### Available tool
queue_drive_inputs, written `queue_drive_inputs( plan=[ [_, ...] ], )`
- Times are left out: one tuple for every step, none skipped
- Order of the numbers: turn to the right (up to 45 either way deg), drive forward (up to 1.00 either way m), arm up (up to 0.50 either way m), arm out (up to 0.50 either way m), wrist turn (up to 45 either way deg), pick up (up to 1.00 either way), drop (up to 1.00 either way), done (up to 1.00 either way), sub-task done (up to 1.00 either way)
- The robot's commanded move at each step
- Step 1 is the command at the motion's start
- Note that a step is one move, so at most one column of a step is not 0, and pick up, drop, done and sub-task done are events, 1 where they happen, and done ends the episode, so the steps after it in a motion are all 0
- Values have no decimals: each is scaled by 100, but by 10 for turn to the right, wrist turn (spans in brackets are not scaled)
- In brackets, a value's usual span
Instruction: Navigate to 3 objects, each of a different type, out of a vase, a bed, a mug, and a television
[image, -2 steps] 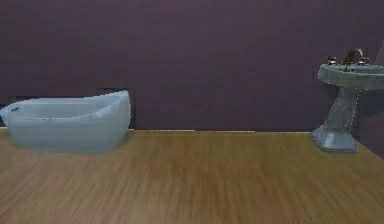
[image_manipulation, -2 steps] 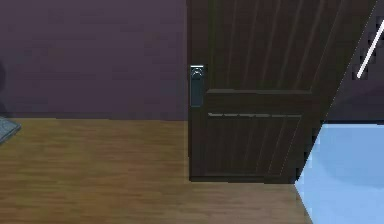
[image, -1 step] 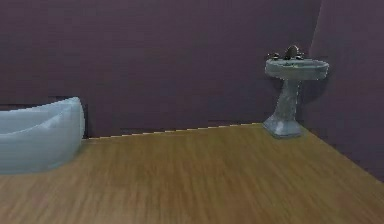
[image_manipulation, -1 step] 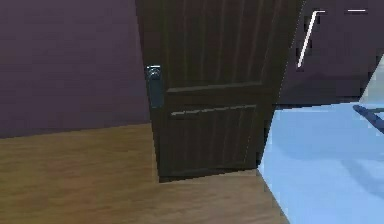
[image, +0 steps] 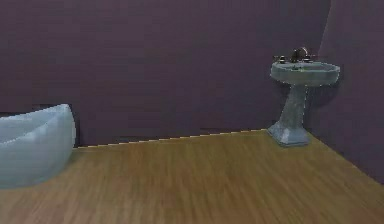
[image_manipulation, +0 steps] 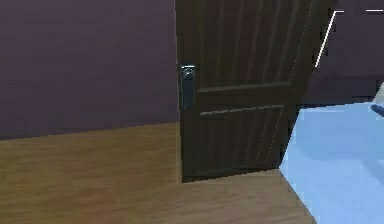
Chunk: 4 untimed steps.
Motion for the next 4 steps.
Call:
queue_drive_inputs(
  plan=[
    [-450, 0, 0, 0, 0, 0, 0, 0, 0],
    [-60, 0, 0, 0, 0, 0, 0, 0, 0],
    [0, 45, 0, 0, 0, 0, 0, 0, 0],
    [-390, 0, 0, 0, 0, 0, 0, 0, 0]
  ],
)
